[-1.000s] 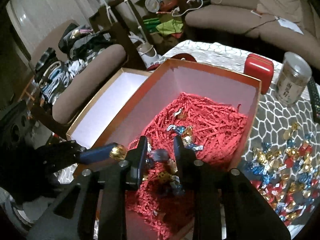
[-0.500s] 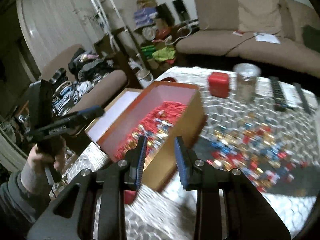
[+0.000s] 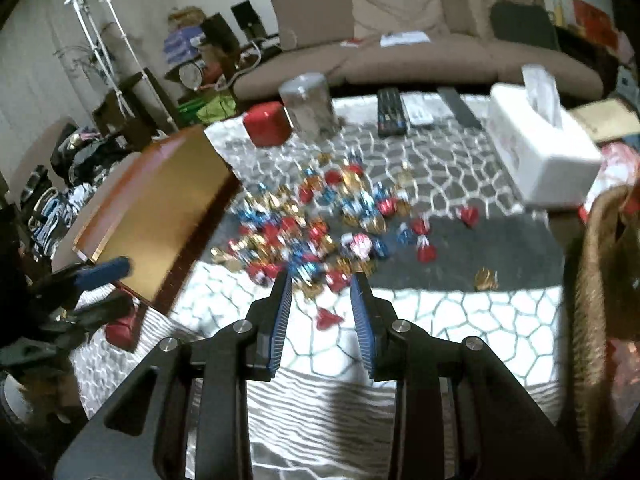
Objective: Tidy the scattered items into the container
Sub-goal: 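Move both tools back over the scattered chocolates, then close the left tool on a gold kiss while the right tool grasps a gold kiss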
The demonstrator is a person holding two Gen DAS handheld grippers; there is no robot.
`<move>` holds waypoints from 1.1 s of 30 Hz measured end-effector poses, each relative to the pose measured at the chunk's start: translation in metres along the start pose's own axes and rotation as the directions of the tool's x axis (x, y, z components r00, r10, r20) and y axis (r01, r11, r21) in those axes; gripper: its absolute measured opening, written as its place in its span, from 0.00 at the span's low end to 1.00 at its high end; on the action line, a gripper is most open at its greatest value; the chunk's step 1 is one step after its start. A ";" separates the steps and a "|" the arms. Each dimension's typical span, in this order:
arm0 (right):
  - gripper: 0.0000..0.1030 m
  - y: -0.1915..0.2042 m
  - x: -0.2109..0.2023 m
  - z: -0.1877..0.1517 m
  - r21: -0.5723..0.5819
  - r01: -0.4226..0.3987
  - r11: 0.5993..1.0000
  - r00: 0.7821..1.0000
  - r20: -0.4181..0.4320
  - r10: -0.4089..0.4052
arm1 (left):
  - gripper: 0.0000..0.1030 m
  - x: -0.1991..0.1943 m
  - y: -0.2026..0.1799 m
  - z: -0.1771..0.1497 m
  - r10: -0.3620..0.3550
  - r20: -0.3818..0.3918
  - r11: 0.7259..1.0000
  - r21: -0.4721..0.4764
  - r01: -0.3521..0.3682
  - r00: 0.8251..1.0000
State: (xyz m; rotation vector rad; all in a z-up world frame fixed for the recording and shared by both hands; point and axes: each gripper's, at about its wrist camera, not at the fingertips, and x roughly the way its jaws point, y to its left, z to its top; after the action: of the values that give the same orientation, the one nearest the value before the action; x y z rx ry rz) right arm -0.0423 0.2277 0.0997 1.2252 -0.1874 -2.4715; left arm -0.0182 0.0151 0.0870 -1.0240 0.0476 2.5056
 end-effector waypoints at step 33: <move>0.20 0.009 0.083 0.002 -0.057 -0.046 0.997 0.996 -0.085 0.041 | 0.51 0.075 -0.005 -0.014 -0.119 -0.030 0.993 -0.017 0.118 0.992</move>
State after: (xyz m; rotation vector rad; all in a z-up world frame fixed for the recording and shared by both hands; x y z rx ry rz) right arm -0.0872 0.1869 0.0426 1.2838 -0.1160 -2.3663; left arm -0.0546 0.0451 0.0264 -1.0404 -0.0223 2.3867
